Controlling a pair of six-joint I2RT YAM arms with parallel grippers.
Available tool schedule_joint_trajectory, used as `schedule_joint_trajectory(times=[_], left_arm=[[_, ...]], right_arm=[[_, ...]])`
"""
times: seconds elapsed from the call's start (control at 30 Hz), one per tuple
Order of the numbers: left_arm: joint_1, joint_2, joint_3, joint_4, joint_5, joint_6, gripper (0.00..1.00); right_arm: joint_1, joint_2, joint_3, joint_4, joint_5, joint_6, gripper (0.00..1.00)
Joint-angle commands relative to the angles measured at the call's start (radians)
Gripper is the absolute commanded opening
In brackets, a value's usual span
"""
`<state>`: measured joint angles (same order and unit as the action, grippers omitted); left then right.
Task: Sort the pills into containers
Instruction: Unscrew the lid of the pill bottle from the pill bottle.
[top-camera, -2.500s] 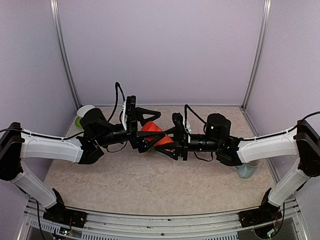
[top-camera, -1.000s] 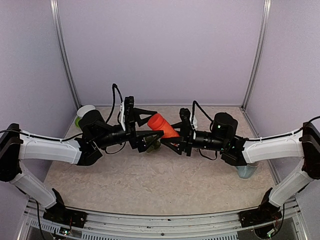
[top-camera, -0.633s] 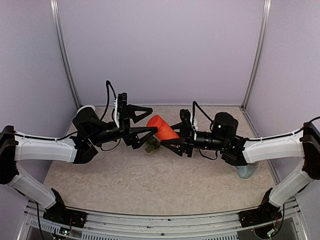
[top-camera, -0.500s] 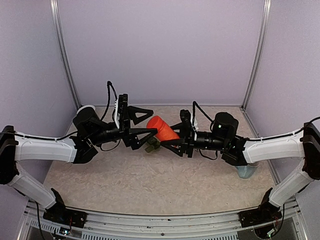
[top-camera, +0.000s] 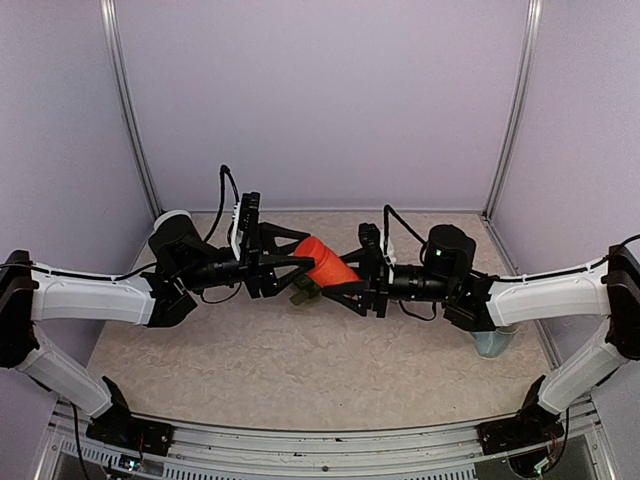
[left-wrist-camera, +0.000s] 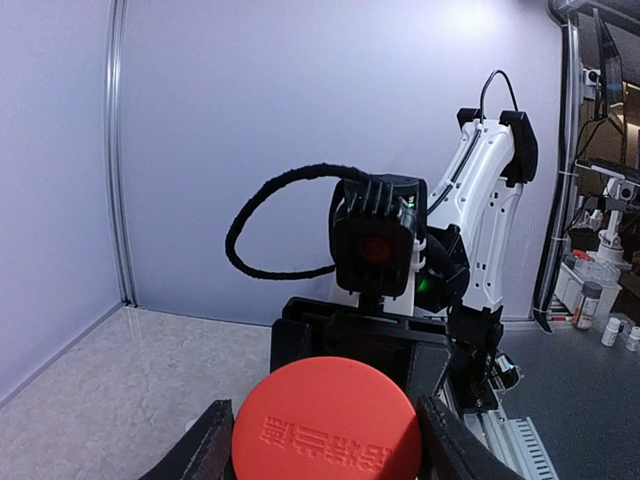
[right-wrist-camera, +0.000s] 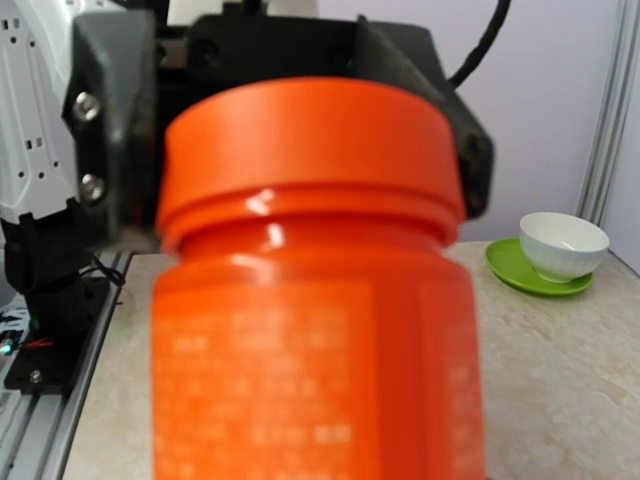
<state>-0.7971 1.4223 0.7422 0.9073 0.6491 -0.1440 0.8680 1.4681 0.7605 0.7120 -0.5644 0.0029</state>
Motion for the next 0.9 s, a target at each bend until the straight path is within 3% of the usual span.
schedule_joint_trajectory(times=[0.0,0.23,0.57,0.87], left_arm=[[0.009,0.007,0.017,0.015,0.009,-0.003,0.53],[0.007,0.009,0.018,0.002,-0.051,-0.036,0.47],[-0.031,0.008,0.073,-0.149,-0.341,-0.114,0.48],[-0.019,-0.043,0.066,-0.202,-0.456,-0.115,0.52]], right_arm=[[-0.006,-0.027,0.014,0.016,0.000,-0.011,0.28],[-0.006,-0.026,0.010,0.004,0.075,-0.034,0.28],[-0.006,-0.014,-0.013,0.010,0.271,-0.081,0.28],[-0.007,0.016,-0.034,0.052,0.341,-0.092,0.28]])
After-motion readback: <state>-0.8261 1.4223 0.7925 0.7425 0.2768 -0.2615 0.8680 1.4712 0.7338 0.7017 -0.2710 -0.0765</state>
